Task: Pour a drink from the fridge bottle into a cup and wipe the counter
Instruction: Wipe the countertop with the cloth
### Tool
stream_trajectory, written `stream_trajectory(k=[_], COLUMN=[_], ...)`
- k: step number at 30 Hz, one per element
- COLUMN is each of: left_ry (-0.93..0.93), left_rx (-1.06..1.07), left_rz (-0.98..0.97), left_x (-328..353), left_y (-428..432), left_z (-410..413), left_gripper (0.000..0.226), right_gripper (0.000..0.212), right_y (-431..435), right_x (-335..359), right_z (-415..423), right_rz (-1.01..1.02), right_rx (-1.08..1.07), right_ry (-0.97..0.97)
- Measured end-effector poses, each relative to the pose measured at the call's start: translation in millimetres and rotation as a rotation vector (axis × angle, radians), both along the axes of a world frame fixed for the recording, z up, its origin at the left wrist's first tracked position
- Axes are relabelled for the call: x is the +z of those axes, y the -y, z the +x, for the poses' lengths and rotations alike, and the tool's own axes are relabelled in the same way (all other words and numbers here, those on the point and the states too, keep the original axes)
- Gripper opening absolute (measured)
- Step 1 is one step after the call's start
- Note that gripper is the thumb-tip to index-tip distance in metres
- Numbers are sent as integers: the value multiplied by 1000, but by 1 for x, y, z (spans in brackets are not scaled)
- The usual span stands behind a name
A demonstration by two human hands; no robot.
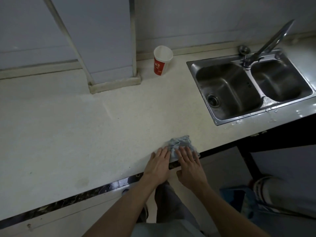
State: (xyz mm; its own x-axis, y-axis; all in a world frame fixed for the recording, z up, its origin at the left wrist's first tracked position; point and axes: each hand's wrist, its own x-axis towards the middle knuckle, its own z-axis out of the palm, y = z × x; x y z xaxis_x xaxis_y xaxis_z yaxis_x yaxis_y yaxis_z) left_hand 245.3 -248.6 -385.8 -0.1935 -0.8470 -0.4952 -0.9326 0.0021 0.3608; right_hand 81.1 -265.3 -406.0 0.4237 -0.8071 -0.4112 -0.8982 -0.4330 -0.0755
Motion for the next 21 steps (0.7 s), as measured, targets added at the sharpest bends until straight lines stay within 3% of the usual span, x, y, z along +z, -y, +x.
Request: stream_trajectory(k=[5, 11, 21], left_ry=[32, 5, 163], left_rx=[-46, 11, 106], left_rz=[-43, -13, -28], left_x=[6, 10, -2], left_y=[33, 99, 178], left_z=[-24, -63, -73], left_gripper=[71, 70, 65], right_gripper=[82, 76, 72], right_y=[37, 97, 180], right_x=[-3, -9, -13], right_z=[-47, -98, -100], right_rz=[4, -19, 19], right_rx=[-31, -52, -37], right_ry=[-52, -14, 112])
